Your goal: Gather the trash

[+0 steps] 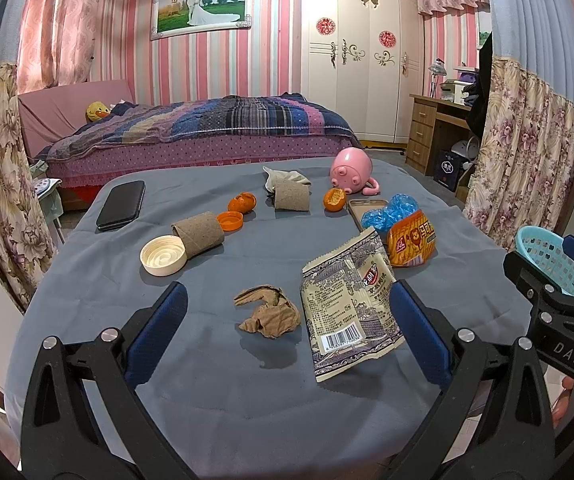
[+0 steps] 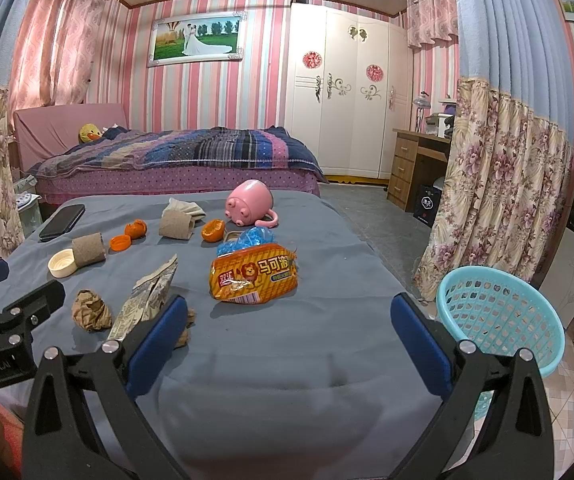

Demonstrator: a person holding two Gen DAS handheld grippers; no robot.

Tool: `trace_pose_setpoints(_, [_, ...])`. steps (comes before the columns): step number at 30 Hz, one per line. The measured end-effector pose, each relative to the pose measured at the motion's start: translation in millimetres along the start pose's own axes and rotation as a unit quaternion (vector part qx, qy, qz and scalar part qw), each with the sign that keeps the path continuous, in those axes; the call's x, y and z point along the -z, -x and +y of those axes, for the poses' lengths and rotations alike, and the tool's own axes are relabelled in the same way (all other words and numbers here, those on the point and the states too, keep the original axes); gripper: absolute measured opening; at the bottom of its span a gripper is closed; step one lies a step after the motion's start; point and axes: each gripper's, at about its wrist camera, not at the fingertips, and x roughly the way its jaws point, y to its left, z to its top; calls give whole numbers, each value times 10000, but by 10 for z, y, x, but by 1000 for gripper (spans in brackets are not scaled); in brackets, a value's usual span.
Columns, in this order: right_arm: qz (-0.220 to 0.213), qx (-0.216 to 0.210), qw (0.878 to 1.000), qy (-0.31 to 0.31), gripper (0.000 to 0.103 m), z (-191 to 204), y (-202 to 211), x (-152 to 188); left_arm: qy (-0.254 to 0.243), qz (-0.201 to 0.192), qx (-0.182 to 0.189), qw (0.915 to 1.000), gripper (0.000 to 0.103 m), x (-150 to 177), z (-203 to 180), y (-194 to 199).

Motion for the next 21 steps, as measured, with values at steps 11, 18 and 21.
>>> trace_pose_setpoints(11, [16,0,10000,3,99,-11,9,-11,-5,-1,-3,10000,98,-2,-2,1])
trace_pose_setpoints(18, [12,-6,10000,-1,99,-8,9,-8,-2,-2,-3,10000,98,1,-3,0])
trace_pose_setpoints(21, [6,-12,10000,-8,99,-7,9,-8,-10,5,-10,10000,98,1,-5,-1])
